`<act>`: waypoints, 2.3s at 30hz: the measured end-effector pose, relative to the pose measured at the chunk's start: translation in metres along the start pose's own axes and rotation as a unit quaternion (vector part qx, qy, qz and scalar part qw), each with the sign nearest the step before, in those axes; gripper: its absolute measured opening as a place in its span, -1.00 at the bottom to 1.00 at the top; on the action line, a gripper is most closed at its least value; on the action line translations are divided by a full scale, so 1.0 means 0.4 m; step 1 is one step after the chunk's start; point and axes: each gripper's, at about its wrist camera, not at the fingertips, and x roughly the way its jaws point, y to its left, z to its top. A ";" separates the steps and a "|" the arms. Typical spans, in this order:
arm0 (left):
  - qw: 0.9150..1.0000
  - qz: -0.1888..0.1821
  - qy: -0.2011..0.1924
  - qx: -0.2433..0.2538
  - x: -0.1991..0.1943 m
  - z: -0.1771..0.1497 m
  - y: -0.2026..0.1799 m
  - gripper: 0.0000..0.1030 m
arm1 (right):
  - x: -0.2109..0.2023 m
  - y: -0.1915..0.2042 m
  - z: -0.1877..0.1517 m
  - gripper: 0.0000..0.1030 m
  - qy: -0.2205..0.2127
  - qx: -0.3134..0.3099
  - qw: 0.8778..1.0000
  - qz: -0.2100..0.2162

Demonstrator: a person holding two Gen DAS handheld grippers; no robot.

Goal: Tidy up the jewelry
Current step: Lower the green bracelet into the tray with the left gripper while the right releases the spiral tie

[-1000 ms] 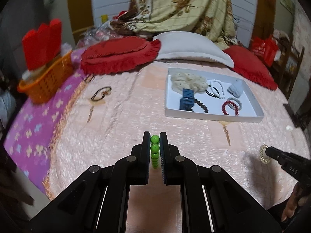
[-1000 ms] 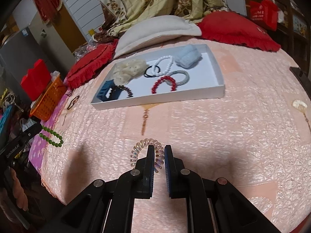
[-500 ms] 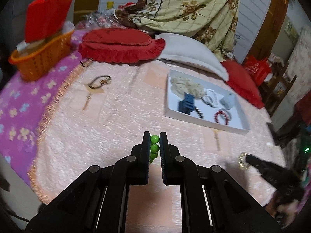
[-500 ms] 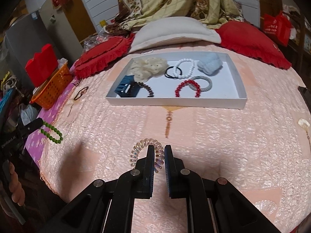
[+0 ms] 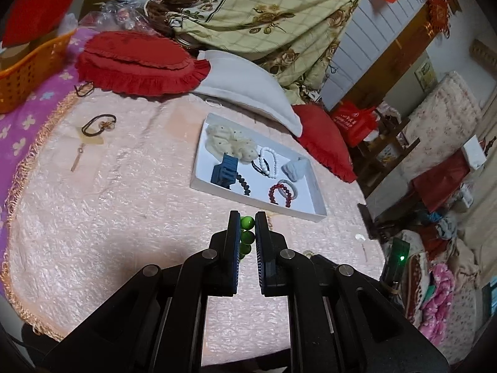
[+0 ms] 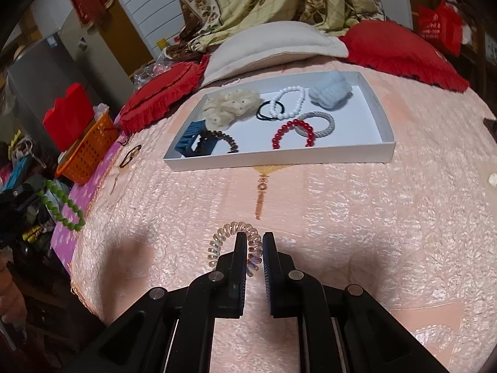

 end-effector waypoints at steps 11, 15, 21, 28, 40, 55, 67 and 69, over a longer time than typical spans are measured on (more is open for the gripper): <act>0.995 0.042 0.035 0.082 0.100 0.012 -0.135 -0.85 | -0.016 -0.087 0.019 -0.82 -0.018 0.027 0.999 0.007; 0.993 0.038 0.046 0.106 0.141 0.037 -0.175 -0.85 | -0.016 -0.106 0.043 -0.82 -0.022 0.032 0.999 0.012; 0.986 0.046 0.047 0.151 0.222 0.094 -0.243 -0.85 | -0.018 -0.125 0.123 -0.82 -0.039 0.029 0.999 0.013; 0.983 0.048 0.072 0.165 0.366 0.162 -0.285 -0.85 | 0.010 -0.159 0.218 -0.82 -0.056 0.027 0.998 0.000; 0.967 0.093 0.139 0.191 0.664 0.153 -0.283 -0.85 | 0.161 -0.248 0.281 -0.82 -0.016 0.032 0.998 -0.046; 0.963 0.140 0.152 0.173 0.769 0.133 -0.202 -0.85 | 0.233 -0.277 0.292 -0.82 -0.003 0.029 0.998 -0.062; 0.961 0.145 0.150 0.179 0.757 0.122 -0.210 -0.82 | 0.232 -0.283 0.290 -0.82 0.001 0.035 0.997 -0.072; 0.961 0.149 0.150 0.177 0.751 0.120 -0.210 -0.80 | 0.231 -0.290 0.289 -0.82 0.003 0.041 0.996 -0.076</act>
